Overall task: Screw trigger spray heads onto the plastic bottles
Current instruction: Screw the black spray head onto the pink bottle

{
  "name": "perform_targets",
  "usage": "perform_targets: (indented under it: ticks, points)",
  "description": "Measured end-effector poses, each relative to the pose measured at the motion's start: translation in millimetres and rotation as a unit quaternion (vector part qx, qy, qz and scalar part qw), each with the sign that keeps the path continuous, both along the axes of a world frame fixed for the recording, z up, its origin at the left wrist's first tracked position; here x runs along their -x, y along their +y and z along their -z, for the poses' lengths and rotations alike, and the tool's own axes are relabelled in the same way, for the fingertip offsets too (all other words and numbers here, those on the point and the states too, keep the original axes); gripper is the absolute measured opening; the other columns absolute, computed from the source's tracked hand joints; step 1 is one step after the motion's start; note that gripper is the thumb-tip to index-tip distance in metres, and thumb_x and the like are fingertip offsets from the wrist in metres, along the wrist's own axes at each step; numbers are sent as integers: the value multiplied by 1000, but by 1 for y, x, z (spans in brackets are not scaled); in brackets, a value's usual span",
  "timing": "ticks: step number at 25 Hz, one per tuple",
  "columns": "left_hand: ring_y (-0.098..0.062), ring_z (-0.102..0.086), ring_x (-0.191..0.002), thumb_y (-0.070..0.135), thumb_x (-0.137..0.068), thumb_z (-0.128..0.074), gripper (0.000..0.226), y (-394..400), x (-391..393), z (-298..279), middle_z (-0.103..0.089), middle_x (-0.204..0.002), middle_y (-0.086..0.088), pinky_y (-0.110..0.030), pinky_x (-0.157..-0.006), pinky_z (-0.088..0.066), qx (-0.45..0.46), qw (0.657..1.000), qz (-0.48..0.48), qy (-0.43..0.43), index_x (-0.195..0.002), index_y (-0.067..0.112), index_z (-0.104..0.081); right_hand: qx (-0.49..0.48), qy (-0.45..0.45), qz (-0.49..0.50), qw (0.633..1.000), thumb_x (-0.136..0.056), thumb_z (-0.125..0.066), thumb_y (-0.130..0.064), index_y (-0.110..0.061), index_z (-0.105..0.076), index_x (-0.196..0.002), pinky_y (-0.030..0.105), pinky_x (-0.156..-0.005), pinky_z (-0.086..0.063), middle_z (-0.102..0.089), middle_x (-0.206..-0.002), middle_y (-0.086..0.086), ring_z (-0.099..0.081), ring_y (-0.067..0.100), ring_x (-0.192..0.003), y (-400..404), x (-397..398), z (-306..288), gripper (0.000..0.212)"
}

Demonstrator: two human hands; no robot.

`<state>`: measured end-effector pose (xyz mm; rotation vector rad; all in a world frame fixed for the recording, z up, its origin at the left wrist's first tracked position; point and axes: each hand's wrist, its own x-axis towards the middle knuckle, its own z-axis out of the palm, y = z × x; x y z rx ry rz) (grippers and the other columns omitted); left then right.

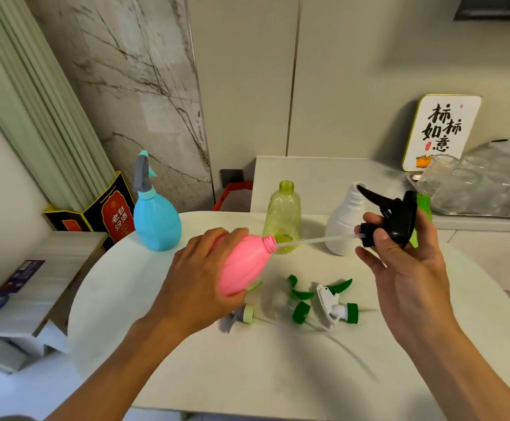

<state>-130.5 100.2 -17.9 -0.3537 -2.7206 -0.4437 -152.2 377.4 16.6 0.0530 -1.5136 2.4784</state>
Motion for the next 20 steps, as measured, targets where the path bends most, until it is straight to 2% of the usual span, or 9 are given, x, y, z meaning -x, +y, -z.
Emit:
perform_targets:
  ticks: [4, 9, 12, 16, 20]
  points:
    - [-22, -48, -121, 58, -65, -71, 95, 1, -4, 0, -48, -138, 0, -42, -92, -51, 17, 1000, 20, 1, -146, 28, -30, -23, 8, -22, 999, -76, -67, -10, -27, -49, -140, 43, -91, -47, -77, -103, 3, -69, 30, -103, -18, -8, 6, 68]
    - [-23, -48, -119, 57, -64, -73, 96, -4, -5, -3, -48, -138, -1, -42, -89, -51, 8, 1000, 10, 0, -145, 30, -29, -9, 24, 8, 1000, -83, -64, -5, -21, -43, -145, 41, -88, -48, -75, -105, 3, -69, 27, -102, -4, -2, -4, 67]
    - [-22, -48, -120, 54, -64, -77, 98, -4, -7, -4, -48, -139, -1, -42, -90, -51, 8, 1000, 9, -7, -146, 29, -30, -10, 15, 10, 1000, -85, -63, -1, -23, -44, -144, 41, -89, -48, -75, -106, 5, -67, 33, -107, -2, -2, -1, 65]
    - [-19, -45, -122, 57, -66, -76, 97, 5, -11, -7, -44, -141, 3, -39, -92, -50, 14, 999, 37, -16, -145, 34, -25, -19, 14, -33, 999, -73, -69, -5, -26, -49, -139, 38, -91, -54, -75, -105, 8, -65, 39, -113, -23, -9, 8, 72]
    - [-19, -47, -120, 58, -64, -76, 99, 15, -17, -10, -45, -140, 2, -33, -89, -46, 43, 997, 62, 2, -145, 34, -27, -47, 7, -99, 994, -74, -70, 8, -23, -50, -136, 31, -86, -57, -74, -98, 6, -69, 29, -102, -43, -18, 25, 72]
